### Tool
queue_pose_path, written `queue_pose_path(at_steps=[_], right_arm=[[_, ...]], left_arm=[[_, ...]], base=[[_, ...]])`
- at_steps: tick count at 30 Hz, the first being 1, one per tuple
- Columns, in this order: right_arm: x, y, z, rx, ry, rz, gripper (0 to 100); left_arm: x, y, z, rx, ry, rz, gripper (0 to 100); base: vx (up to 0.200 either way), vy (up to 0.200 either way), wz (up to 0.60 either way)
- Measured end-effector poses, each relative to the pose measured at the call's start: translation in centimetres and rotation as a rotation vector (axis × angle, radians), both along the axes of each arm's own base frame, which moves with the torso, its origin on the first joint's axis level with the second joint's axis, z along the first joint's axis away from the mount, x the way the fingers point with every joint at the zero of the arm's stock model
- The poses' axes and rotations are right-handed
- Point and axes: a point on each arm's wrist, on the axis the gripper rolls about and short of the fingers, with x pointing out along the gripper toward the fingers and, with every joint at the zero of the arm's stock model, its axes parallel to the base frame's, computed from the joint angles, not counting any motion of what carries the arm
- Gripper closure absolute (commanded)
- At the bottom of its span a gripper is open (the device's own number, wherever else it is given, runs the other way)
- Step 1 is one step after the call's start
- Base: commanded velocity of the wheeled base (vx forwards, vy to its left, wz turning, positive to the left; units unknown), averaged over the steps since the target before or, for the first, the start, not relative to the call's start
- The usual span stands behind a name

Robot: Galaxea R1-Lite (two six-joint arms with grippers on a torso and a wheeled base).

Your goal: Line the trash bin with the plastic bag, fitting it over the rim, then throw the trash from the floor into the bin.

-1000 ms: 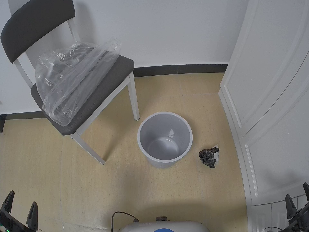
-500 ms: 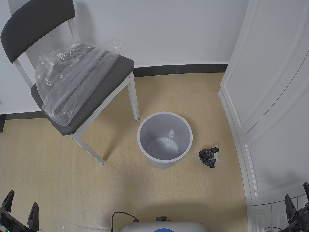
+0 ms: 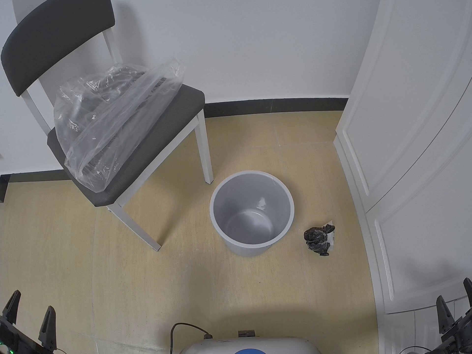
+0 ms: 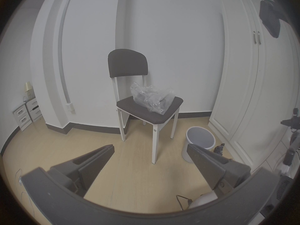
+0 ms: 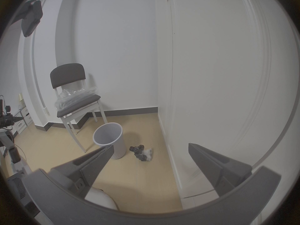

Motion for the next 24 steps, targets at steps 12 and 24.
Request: queue_pose_path(at_steps=[12, 24], right_arm=[[-0.1, 0.0, 0.8, 0.058, -0.056, 0.014, 0], [0.0, 0.2, 11.4, 0.144, -0.205, 0.128, 0]], left_arm=[[-2.7, 0.0, 7.4, -0.081, -0.297, -0.076, 0], [-4.5, 0.7, 13.6, -0.08, -0.32, -0.134, 0]], base=[[0.0, 0.0, 0.0], [0.0, 0.0, 0.0]])
